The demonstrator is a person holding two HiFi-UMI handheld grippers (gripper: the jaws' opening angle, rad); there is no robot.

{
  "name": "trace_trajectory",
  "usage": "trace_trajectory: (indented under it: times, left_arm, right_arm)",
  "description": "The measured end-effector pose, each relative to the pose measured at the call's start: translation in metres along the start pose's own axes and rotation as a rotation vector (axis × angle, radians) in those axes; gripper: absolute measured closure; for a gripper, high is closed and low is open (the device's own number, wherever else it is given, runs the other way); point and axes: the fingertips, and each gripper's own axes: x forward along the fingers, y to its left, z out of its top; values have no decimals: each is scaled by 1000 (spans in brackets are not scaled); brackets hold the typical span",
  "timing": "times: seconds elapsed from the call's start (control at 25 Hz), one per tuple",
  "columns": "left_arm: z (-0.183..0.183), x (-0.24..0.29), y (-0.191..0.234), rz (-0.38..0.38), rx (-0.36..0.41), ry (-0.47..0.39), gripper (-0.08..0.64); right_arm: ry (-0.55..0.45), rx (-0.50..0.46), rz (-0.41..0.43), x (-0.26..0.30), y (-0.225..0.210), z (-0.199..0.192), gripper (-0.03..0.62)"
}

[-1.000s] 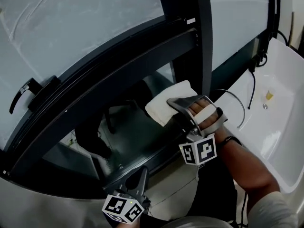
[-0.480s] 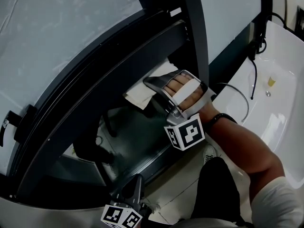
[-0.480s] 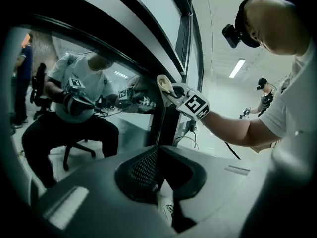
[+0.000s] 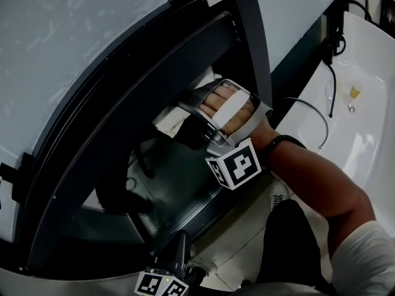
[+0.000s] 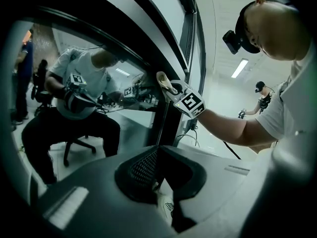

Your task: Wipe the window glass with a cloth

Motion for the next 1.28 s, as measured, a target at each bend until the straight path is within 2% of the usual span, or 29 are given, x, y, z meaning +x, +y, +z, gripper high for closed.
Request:
trace_trajectory:
  times: [0.4, 0.72, 0.92, 1.28]
  left_arm:
    - [0, 6, -2, -11, -13, -14, 543]
    - [12, 49, -11, -37, 52, 14, 543]
    - [14, 76, -15, -61, 77, 38, 543]
    - [11, 91, -19, -64, 60, 16, 543]
  right_arm:
    - [-15, 45, -12, 2, 3, -1, 506]
    - [-7, 135, -9, 2, 2, -2, 503]
    - [-13, 152, -40, 2, 3, -2, 504]
    - [-32, 154, -106, 0, 13, -2, 503]
